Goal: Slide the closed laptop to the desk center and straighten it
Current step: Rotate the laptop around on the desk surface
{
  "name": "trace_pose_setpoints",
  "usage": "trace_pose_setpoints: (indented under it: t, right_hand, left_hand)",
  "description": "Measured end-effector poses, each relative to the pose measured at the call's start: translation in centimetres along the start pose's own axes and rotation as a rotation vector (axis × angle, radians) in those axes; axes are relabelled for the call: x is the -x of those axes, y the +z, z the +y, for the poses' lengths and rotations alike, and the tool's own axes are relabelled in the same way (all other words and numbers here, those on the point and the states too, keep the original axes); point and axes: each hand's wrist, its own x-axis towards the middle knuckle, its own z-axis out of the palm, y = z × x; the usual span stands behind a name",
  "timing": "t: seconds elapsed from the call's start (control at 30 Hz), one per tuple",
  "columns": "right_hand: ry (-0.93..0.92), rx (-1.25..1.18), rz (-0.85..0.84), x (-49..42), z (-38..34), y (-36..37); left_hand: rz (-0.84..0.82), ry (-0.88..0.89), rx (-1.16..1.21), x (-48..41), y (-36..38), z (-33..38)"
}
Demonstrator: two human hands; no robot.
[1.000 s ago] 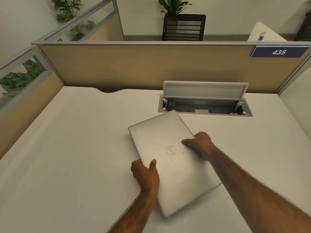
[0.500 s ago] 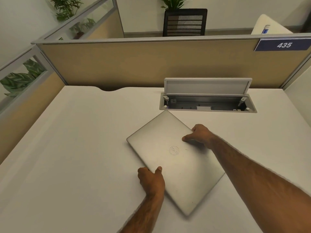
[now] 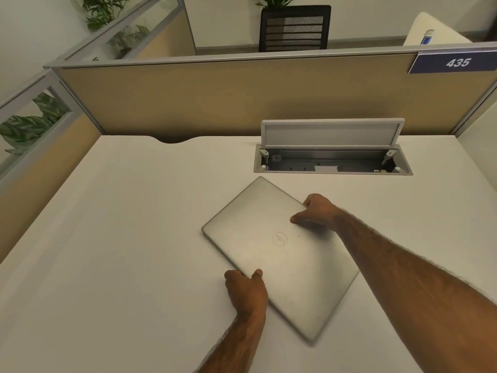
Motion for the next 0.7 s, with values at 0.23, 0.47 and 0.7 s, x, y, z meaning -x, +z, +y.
trace_pose_setpoints:
  t: [0.23, 0.47, 0.7]
  right_hand:
    - [-0.013, 0.018, 0.033, 0.2, 0.2, 0.3]
    - [-0.010, -0.077, 0.159, 2.1, 1.4, 1.0]
    - [0.138, -0.298, 0.506, 8.2, 6.0, 0.5]
  left_hand:
    - [-0.006, 0.011, -0.091, -0.1, 0.0, -0.1]
    - [-0.172, 0.123, -0.255, -2.2, -2.9, -0.2]
    - [-0.096, 0.374, -0.521, -5.4, -7.1, 3.7]
